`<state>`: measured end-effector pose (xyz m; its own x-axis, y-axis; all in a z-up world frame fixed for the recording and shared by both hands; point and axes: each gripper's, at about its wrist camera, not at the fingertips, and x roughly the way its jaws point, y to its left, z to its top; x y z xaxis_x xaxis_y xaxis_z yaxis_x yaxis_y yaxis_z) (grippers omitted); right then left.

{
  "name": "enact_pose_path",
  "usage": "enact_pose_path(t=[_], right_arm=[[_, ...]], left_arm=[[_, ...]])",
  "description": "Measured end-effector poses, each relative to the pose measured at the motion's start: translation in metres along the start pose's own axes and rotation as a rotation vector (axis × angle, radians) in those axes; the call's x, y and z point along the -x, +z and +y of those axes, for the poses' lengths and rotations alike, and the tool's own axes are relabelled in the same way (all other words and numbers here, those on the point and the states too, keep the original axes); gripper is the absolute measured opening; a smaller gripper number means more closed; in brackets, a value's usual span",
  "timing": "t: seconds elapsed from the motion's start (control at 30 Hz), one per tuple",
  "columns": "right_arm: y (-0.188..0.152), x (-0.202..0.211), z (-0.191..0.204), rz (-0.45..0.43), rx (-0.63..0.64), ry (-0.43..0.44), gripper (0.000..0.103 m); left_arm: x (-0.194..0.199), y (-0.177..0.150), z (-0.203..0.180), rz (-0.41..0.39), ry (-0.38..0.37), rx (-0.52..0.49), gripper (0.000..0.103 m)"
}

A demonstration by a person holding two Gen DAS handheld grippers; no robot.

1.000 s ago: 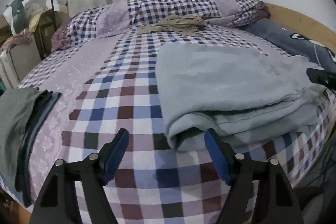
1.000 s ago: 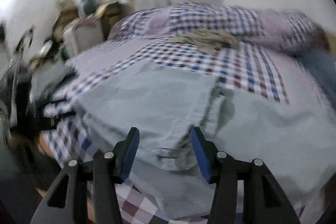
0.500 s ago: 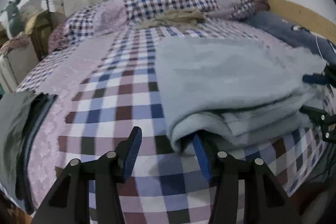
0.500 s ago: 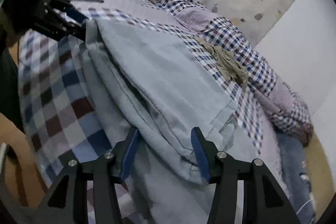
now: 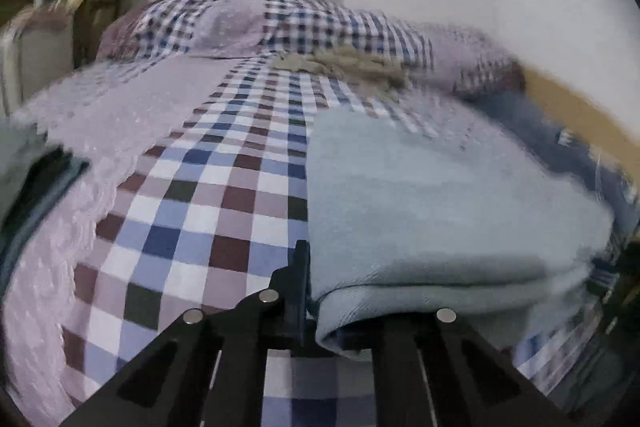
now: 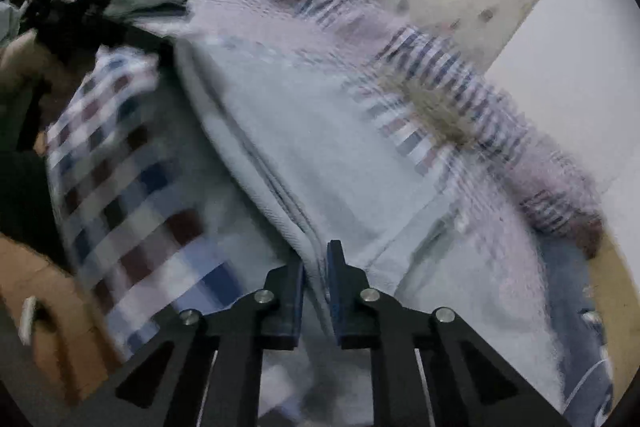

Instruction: Fold clothes

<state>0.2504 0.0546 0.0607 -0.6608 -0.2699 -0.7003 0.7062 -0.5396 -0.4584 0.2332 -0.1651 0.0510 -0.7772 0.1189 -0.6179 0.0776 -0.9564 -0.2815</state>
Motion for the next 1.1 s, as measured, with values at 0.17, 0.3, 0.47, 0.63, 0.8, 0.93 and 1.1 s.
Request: enact_pose_path(t=[0.17, 0.3, 0.47, 0.63, 0.8, 0.93, 1.1], right_arm=[[-0.003, -0.009, 0.005, 0.051, 0.008, 0.008, 0.011], [-0.006, -0.006, 0.001, 0.074, -0.036, 0.016, 0.013], [-0.002, 0.01, -0.002, 0.146, -0.064, 0.172, 0.038], [0.004, 0.032, -0.056, 0.091, -0.257, 0.356, 0.043], [0.0, 0.012, -0.171, -0.019, -0.658, 0.363, 0.069], [-0.021, -0.051, -0.233, 0.036, -0.928, 0.401, 0.07], [-0.028, -0.112, -0.249, 0.128, -0.992, 0.438, 0.07]], left_arm=[[-0.011, -0.007, 0.003, 0.054, 0.013, 0.004, 0.01], [-0.012, -0.007, 0.003, 0.064, -0.003, 0.025, 0.011], [-0.015, -0.005, 0.012, 0.081, -0.037, 0.07, 0.014], [-0.015, -0.005, 0.016, 0.094, -0.075, 0.098, 0.016], [-0.015, -0.005, 0.019, 0.095, -0.094, 0.111, 0.018], [-0.017, -0.003, 0.02, 0.092, -0.113, 0.134, 0.021], [-0.017, -0.005, 0.02, 0.08, -0.116, 0.132, 0.021]])
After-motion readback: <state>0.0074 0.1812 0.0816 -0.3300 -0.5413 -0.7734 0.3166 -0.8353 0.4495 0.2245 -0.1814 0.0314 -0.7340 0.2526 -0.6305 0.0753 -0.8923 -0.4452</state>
